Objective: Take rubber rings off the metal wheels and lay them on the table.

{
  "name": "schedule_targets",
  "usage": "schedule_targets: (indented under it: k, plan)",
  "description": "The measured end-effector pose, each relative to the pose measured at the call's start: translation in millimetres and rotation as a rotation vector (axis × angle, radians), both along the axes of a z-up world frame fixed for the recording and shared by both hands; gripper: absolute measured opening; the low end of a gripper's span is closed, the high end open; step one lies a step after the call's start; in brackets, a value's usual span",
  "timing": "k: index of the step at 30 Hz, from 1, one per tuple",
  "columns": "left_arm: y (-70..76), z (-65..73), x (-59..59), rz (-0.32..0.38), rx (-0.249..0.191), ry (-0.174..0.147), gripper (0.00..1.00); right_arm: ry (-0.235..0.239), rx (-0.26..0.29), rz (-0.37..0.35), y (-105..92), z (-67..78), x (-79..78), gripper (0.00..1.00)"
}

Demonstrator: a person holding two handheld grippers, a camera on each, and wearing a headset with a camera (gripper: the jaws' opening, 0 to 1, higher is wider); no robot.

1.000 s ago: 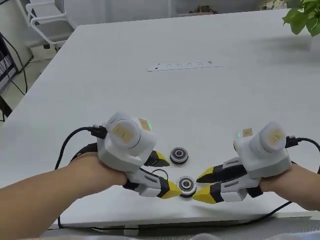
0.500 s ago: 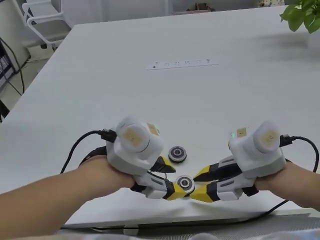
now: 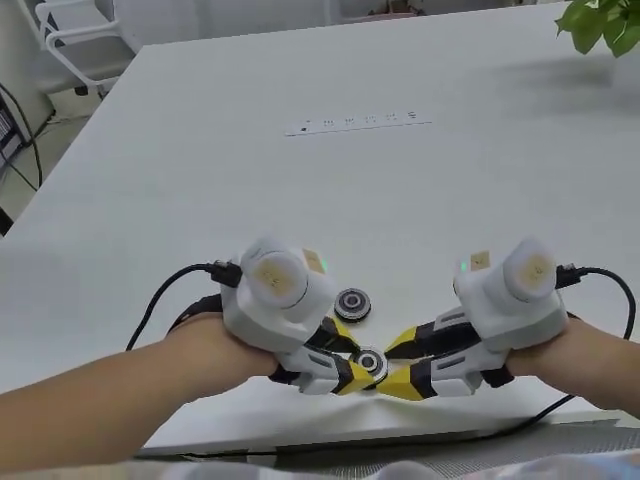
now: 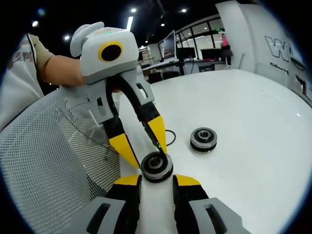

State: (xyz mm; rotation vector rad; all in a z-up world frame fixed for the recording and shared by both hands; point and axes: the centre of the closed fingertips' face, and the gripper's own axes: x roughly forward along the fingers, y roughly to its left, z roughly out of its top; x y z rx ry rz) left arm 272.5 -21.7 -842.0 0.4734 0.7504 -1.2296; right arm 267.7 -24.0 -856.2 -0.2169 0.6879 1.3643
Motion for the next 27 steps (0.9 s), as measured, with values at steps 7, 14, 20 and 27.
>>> schedule_targets:
  k: [7,14,20,27]
  plan:
    - [-3.2,-1.8,-0.6,-0.021,0.007,-0.025,0.18,-0.001,0.003,0.001,0.8,-0.3,0.7,0.23]
    - [-2.8,-1.6,1.2,-0.028,0.007,-0.064,0.16,-0.002,0.004,0.003,1.5,-0.2,0.7,0.23]
    - [-3.6,-1.0,1.0,-0.033,0.009,-0.1,0.14,-0.015,0.008,0.004,2.6,0.4,1.9,0.25]
    - [-5.0,-0.7,0.9,-0.038,0.0,-0.109,0.14,-0.045,0.0,0.03,3.3,-0.5,0.0,0.24]
